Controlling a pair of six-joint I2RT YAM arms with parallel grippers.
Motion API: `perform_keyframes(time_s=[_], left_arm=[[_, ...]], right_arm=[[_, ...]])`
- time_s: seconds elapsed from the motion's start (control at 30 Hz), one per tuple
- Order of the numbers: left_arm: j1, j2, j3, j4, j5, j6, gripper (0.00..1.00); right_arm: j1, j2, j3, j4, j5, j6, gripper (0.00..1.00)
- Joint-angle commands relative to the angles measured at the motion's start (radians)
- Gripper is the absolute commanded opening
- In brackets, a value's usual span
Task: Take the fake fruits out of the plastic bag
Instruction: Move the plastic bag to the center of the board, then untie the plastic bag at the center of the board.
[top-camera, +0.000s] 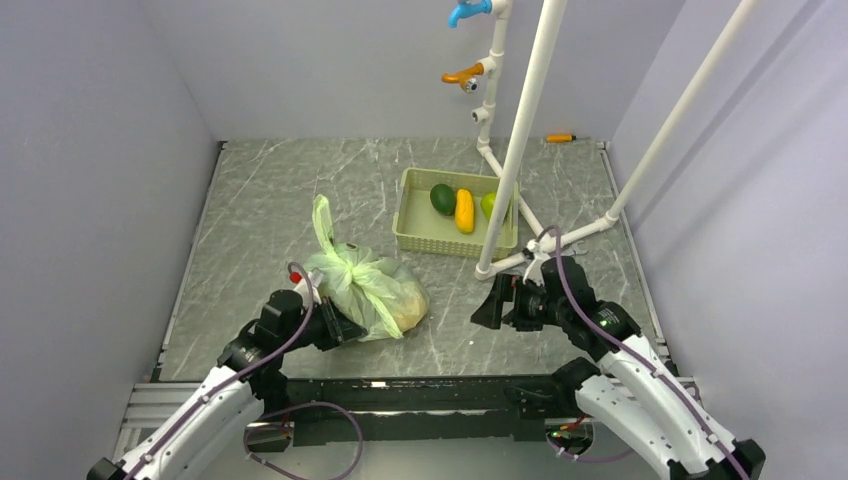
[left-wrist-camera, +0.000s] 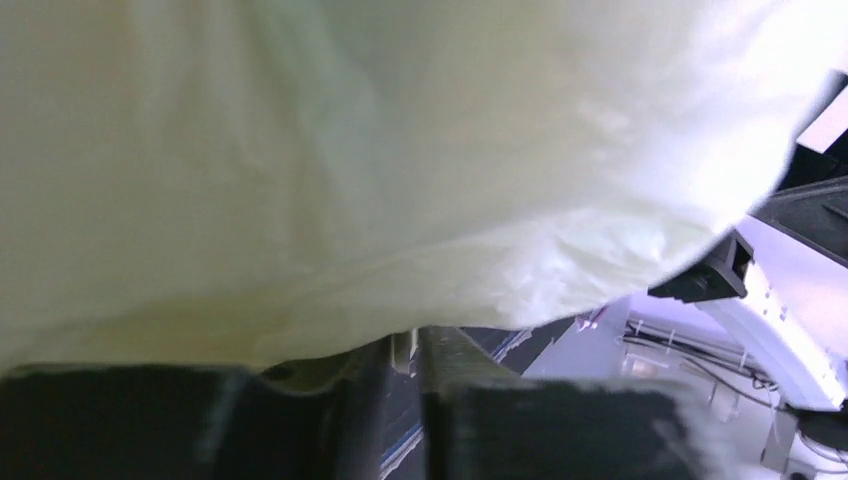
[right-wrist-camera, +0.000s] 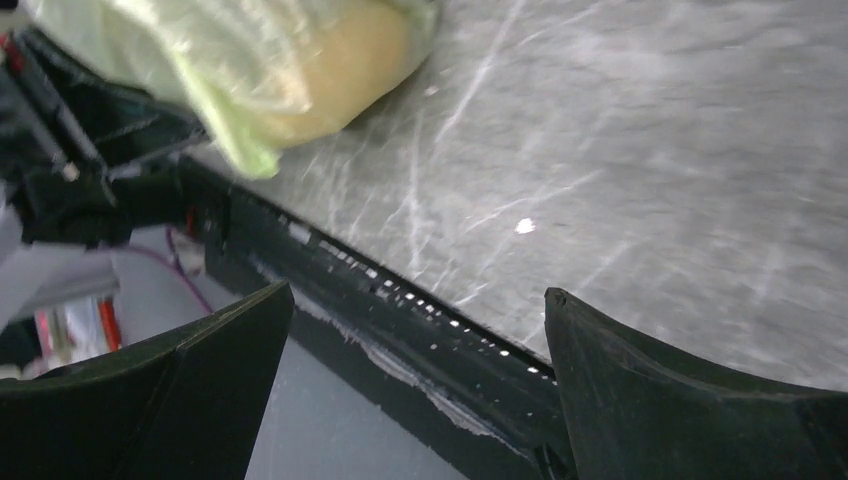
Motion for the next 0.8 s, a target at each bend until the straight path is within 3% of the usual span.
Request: perform_keyframes(time_s=[0.0, 0.1, 0.2, 0.3, 0.5, 0.63, 0.77], left_arm=[[-0.024, -0.104, 0.020, -0.078, -0.010, -0.068, 0.27], [-0.025, -0.140, 0.106, -0.177, -0.025, -0.013, 0.48], [-0.025, -0.165, 0.208, -0.276, -0.049, 0.055, 0.61], [-0.025, -0.175, 0.322, -0.369, -0.060, 0.131, 0.71], [-0.025, -0.084, 0.582, -0.552, -0.282, 0.340, 0.75], [-0.024, 0.082, 0.695, -0.551, -0.380, 0.495, 0.75], [-0.025, 0.248, 0.740, -0.501, -0.460, 0.673, 0.76]], right_arm=[[0.153, 0.037, -0.014, 0.174, -0.048, 0.045, 1.00], [0.353, 0.130, 0.017, 0.281, 0.076, 0.086, 0.99], [0.581, 0.267, 0.114, 0.340, 0.286, 0.099, 0.99], [0.723, 0.412, 0.221, 0.397, 0.428, 0.065, 0.97], [0.801, 0.648, 0.370, 0.480, 0.595, -0.069, 0.86], [0.797, 0.688, 0.356, 0.660, 0.633, -0.129, 0.84], [0.795, 0.735, 0.368, 0.718, 0.666, -0.145, 0.76]])
